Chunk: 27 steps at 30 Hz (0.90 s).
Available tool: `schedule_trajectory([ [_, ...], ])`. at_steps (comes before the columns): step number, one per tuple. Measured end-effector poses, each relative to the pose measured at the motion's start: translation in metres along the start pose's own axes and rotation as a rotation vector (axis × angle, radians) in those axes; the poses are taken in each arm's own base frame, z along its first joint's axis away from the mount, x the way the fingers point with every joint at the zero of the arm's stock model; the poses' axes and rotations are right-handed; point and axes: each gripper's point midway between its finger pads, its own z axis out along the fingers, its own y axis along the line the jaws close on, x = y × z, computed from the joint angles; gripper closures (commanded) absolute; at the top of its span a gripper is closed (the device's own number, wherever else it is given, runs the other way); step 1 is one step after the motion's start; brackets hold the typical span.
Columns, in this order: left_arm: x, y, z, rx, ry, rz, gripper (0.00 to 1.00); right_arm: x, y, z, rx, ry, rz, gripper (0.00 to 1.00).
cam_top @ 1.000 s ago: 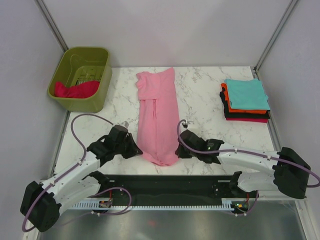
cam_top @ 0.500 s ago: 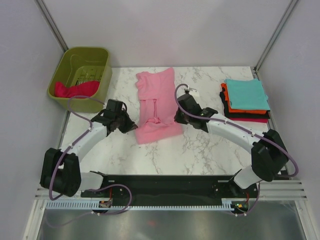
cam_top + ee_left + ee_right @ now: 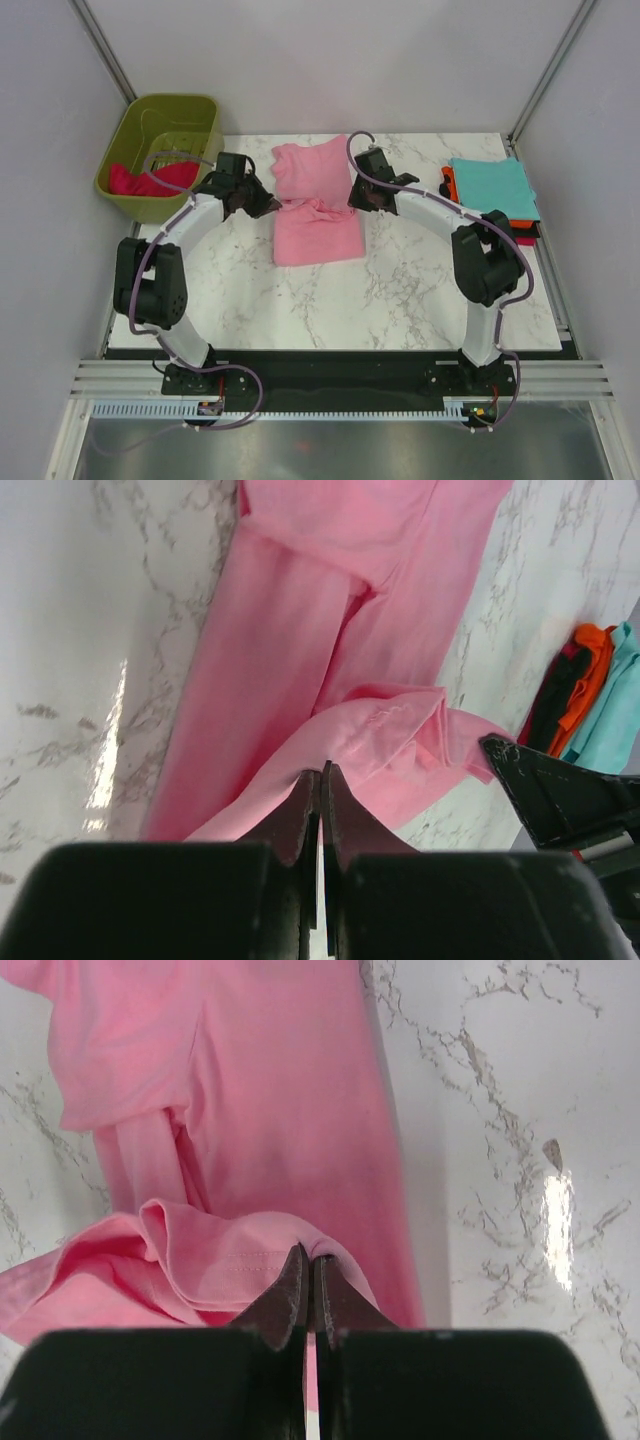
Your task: Fold and stack the t-shirts
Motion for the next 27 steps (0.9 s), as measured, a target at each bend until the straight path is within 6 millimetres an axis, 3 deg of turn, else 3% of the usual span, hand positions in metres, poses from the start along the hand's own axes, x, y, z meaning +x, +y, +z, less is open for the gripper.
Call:
schedule_trajectory([
  [2, -0.008, -0.006, 0.007, 0.008, 0.005, -0.004, 0.98, -0.007, -0.001, 0.011, -0.008, 0.010, 0.008, 0.97],
  [3, -0.013, -0.009, 0.012, 0.014, 0.005, -0.007, 0.93, -0.011, 0.000, 0.016, -0.016, 0.015, 0.010, 0.79],
  [4, -0.019, -0.012, 0.017, 0.017, 0.004, -0.010, 0.51, -0.016, 0.001, 0.022, -0.024, 0.019, 0.015, 0.61],
  [5, -0.024, -0.012, 0.022, 0.018, 0.008, -0.006, 0.34, -0.022, 0.003, 0.028, -0.034, 0.020, 0.016, 0.29],
  [7, -0.037, -0.016, 0.036, 0.026, 0.010, -0.008, 0.01, -0.033, 0.007, 0.039, -0.051, 0.011, 0.019, 0.18],
  [11, -0.054, -0.012, 0.059, -0.002, 0.026, -0.011, 0.00, -0.042, 0.001, 0.050, -0.051, 0.008, 0.020, 0.17],
  [16, -0.041, 0.000, 0.053, -0.037, 0.044, 0.013, 0.02, -0.039, -0.006, 0.043, -0.054, 0.006, 0.025, 0.23],
  [18, -0.025, 0.006, 0.044, -0.045, 0.045, 0.031, 0.04, -0.020, -0.017, 0.028, -0.041, 0.031, 0.013, 0.24],
  [24, 0.060, 0.025, 0.007, -0.054, 0.104, 0.130, 0.16, 0.038, -0.054, -0.033, -0.029, 0.079, -0.019, 0.32],
  [27, 0.084, 0.030, 0.002, -0.058, 0.119, 0.173, 0.18, 0.053, -0.064, -0.044, -0.050, 0.085, -0.011, 0.35],
])
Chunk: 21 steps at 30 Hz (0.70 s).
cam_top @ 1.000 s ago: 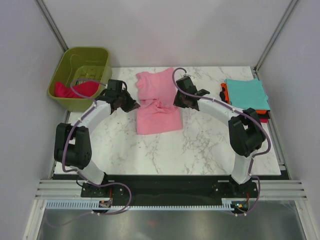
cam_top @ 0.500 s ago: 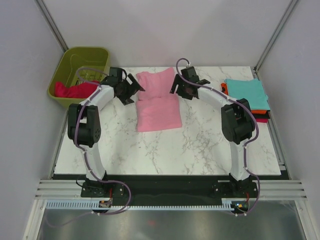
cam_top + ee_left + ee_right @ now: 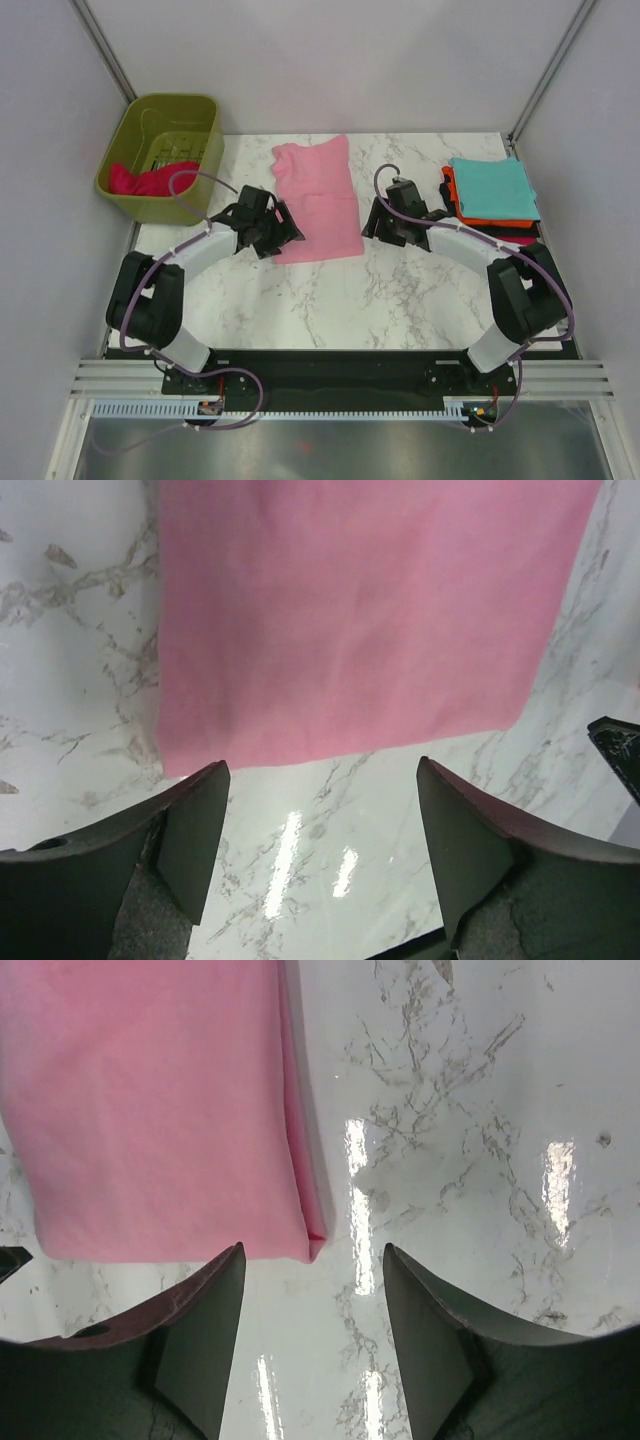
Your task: Fold and stack the t-shirts
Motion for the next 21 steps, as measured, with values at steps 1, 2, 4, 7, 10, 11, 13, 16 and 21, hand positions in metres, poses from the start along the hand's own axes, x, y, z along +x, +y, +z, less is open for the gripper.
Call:
schedule_trajectory([
  [1, 0.006, 0.003, 0.001, -0.005, -0.004, 0.011, 0.18, 0.004, -0.002, 0.001, -0.004, 0.003, 0.004, 0.36],
  [2, 0.011, 0.006, 0.002, -0.013, -0.006, 0.018, 0.19, 0.008, -0.003, 0.003, -0.008, 0.006, 0.008, 0.36],
  [4, 0.021, 0.014, 0.006, -0.029, -0.003, 0.027, 0.20, 0.015, -0.005, 0.006, -0.019, 0.020, 0.020, 0.39],
  [7, 0.036, 0.032, 0.012, -0.060, 0.014, 0.027, 0.21, 0.021, -0.002, 0.010, -0.041, 0.032, 0.027, 0.41],
  [10, 0.041, 0.041, 0.015, -0.073, 0.008, 0.019, 0.22, 0.022, 0.006, 0.015, -0.071, 0.030, 0.033, 0.43],
  [11, 0.039, 0.041, 0.016, -0.070, -0.004, 0.021, 0.22, 0.023, 0.008, 0.017, -0.082, 0.030, 0.033, 0.44],
  [13, 0.037, 0.040, 0.017, -0.060, -0.016, 0.021, 0.23, 0.026, 0.010, 0.021, -0.096, 0.037, 0.034, 0.45],
  [16, 0.037, 0.041, 0.017, -0.058, -0.028, 0.022, 0.27, 0.033, 0.009, 0.030, -0.093, 0.054, 0.031, 0.48],
  [21, 0.035, 0.046, 0.015, -0.052, -0.044, 0.011, 0.32, 0.047, 0.000, 0.041, -0.065, 0.087, 0.038, 0.54],
])
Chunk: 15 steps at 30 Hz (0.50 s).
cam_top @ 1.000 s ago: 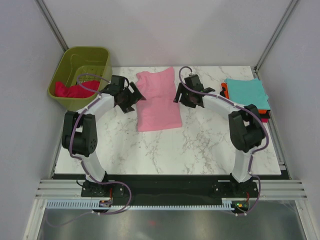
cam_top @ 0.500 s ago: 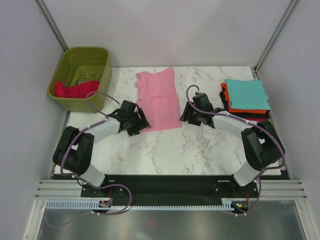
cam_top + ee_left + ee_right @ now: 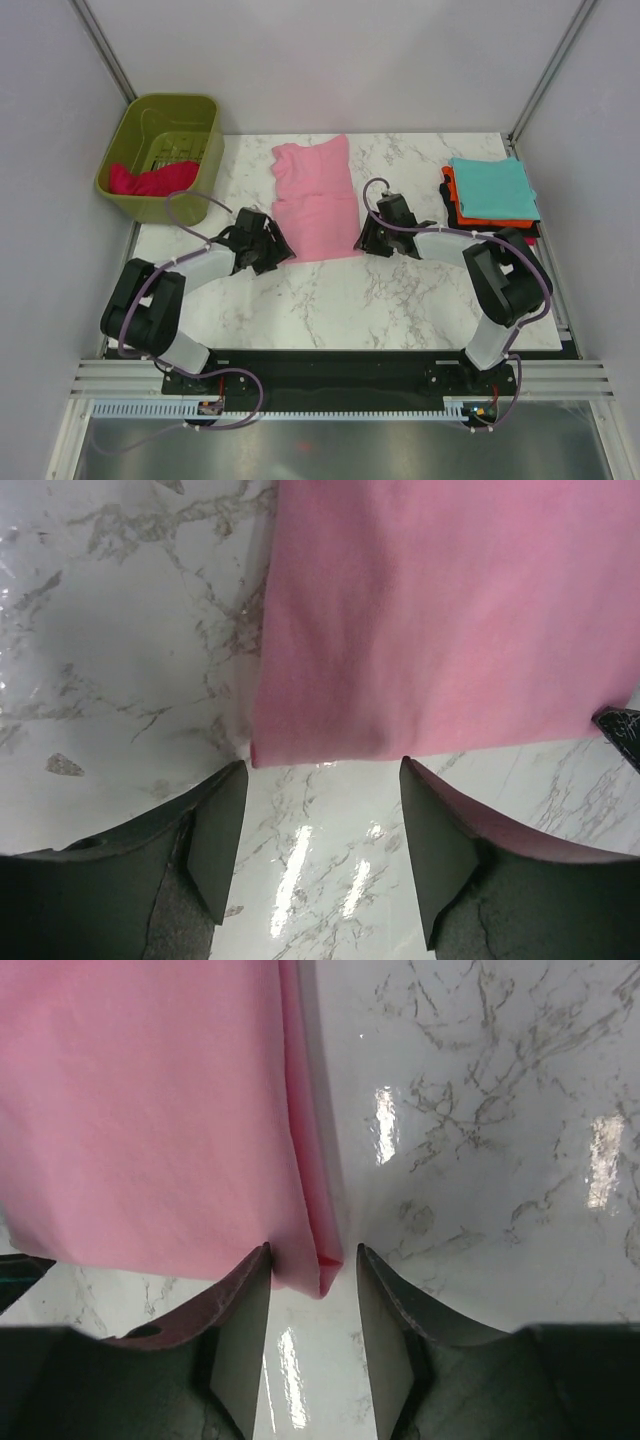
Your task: Fold and stack the t-shirts
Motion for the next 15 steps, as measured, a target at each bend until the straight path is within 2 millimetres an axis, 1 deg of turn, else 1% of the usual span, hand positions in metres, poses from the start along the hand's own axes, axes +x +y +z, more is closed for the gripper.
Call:
schedule_trajectory([
  [2, -0.001, 0.005, -0.002, -0.001, -0.008, -0.010, 0.35, -0.001, 0.000, 0.001, -0.001, -0.007, 0.004, 0.56],
  [3, -0.001, 0.008, -0.003, 0.000, -0.012, -0.017, 0.36, -0.001, 0.000, 0.001, -0.001, -0.009, 0.004, 0.63],
  [4, -0.001, 0.010, -0.004, 0.001, -0.015, -0.023, 0.37, -0.001, -0.001, 0.002, 0.000, -0.012, 0.003, 0.63],
  [6, -0.001, 0.014, -0.005, 0.001, -0.018, -0.032, 0.40, 0.000, -0.002, 0.003, 0.002, -0.013, 0.010, 0.71],
  [7, -0.001, 0.014, -0.005, 0.001, -0.019, -0.035, 0.40, 0.000, -0.002, 0.003, 0.001, -0.014, 0.011, 0.73],
  [8, -0.001, 0.014, -0.005, 0.004, -0.019, -0.036, 0.44, -0.001, -0.001, 0.004, -0.001, -0.016, 0.013, 0.73],
  [9, -0.002, 0.014, -0.005, 0.008, -0.019, -0.038, 0.45, -0.001, -0.001, 0.005, -0.001, -0.016, 0.013, 0.77],
  [11, -0.002, 0.013, -0.004, 0.019, -0.017, -0.041, 0.50, 0.000, -0.002, 0.006, -0.001, -0.015, 0.014, 0.81],
  [14, -0.001, 0.013, -0.001, 0.033, -0.008, -0.051, 0.53, 0.000, -0.001, 0.008, -0.007, -0.015, 0.014, 0.82],
  [15, -0.002, 0.013, 0.000, 0.037, -0.009, -0.054, 0.53, 0.000, 0.000, 0.008, -0.008, -0.015, 0.013, 0.85],
])
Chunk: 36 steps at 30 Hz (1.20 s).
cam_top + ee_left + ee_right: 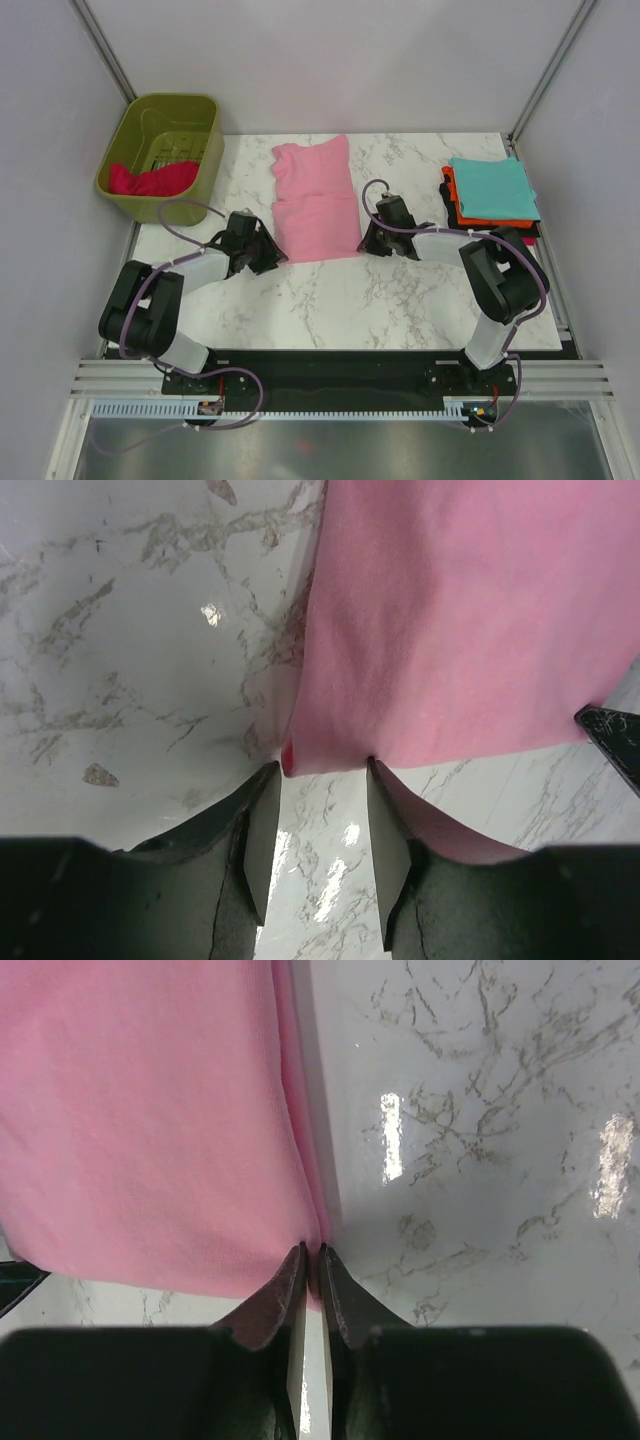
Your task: Fold and stack the t-shirts
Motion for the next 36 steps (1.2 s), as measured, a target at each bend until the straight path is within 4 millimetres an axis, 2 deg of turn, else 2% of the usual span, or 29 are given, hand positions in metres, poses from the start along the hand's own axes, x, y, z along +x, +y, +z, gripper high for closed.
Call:
schedule_trajectory([
  [4, -0.004, -0.001, 0.004, 0.022, -0.002, -0.014, 0.58, 0.000, 0.000, 0.000, 0.000, 0.000, 0.000, 0.85],
  [6, -0.006, -0.002, 0.005, 0.034, -0.008, -0.022, 0.71, 0.000, 0.000, 0.000, 0.000, 0.000, -0.001, 0.86],
  [7, -0.007, 0.000, 0.006, 0.035, -0.011, -0.028, 0.75, 0.000, 0.000, 0.000, -0.001, 0.000, -0.001, 0.90],
  [8, -0.006, 0.001, 0.007, 0.035, -0.012, -0.031, 0.93, 0.000, 0.000, 0.000, -0.001, 0.001, -0.003, 0.97],
  [9, -0.006, 0.002, 0.008, 0.033, -0.011, -0.036, 0.98, 0.000, 0.000, 0.000, -0.002, 0.001, -0.005, 1.00],
  [15, -0.006, 0.002, 0.011, 0.050, -0.023, -0.036, 0.98, 0.003, 0.003, -0.002, -0.014, 0.002, -0.011, 1.00],
  [18, -0.001, 0.005, 0.005, 0.056, -0.028, -0.035, 0.98, 0.009, 0.007, -0.018, -0.031, -0.010, -0.025, 1.00],
  [23, 0.007, 0.000, -0.022, 0.119, -0.062, -0.014, 0.98, 0.005, 0.021, -0.049, -0.094, -0.056, -0.039, 1.00],
  [30, 0.030, -0.026, -0.064, 0.253, -0.065, 0.059, 0.98, 0.015, 0.019, -0.079, -0.141, -0.076, -0.044, 1.00],
  [36, 0.059, -0.024, -0.089, 0.310, -0.035, 0.104, 0.98, 0.028, 0.017, -0.114, -0.203, -0.094, -0.052, 1.00],
])
